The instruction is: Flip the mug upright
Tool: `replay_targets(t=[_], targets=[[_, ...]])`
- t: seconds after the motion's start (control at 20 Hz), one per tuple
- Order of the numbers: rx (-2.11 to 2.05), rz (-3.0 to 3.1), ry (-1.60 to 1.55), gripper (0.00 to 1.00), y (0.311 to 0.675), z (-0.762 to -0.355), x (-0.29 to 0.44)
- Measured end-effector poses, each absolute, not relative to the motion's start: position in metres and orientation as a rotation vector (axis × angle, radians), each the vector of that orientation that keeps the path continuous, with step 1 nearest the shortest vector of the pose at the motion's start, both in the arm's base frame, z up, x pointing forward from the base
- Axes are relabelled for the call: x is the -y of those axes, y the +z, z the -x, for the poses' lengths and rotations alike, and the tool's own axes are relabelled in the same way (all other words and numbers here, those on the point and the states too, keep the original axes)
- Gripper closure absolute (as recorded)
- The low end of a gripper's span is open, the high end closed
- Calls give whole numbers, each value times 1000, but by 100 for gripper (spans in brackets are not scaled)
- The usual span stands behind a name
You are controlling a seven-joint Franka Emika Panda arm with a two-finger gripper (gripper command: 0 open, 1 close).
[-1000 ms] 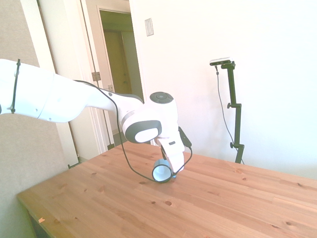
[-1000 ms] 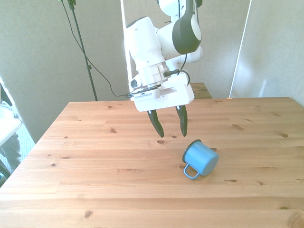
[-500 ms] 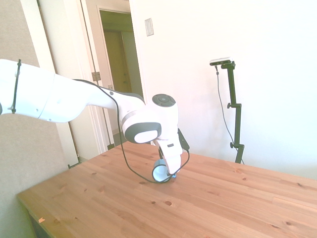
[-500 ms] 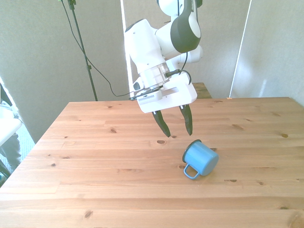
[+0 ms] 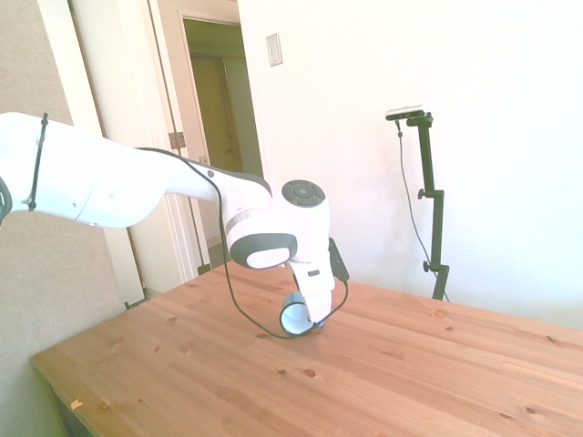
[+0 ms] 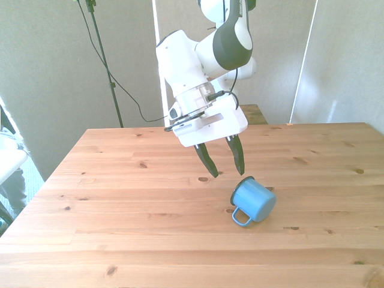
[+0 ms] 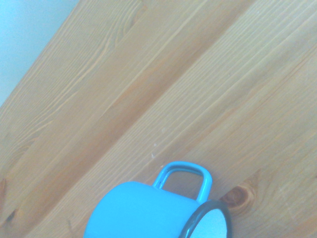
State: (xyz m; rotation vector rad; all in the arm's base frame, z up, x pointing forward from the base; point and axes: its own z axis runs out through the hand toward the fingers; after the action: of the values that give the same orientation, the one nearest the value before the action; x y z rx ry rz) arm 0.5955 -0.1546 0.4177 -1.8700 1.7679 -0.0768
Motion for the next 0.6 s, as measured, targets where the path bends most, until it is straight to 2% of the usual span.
replay_targets(t=[0.3, 0.6], targets=[[-1700, 1892, -93, 0, 417, -594, 154], [-1679, 1809, 48, 0, 410, -588, 152]])
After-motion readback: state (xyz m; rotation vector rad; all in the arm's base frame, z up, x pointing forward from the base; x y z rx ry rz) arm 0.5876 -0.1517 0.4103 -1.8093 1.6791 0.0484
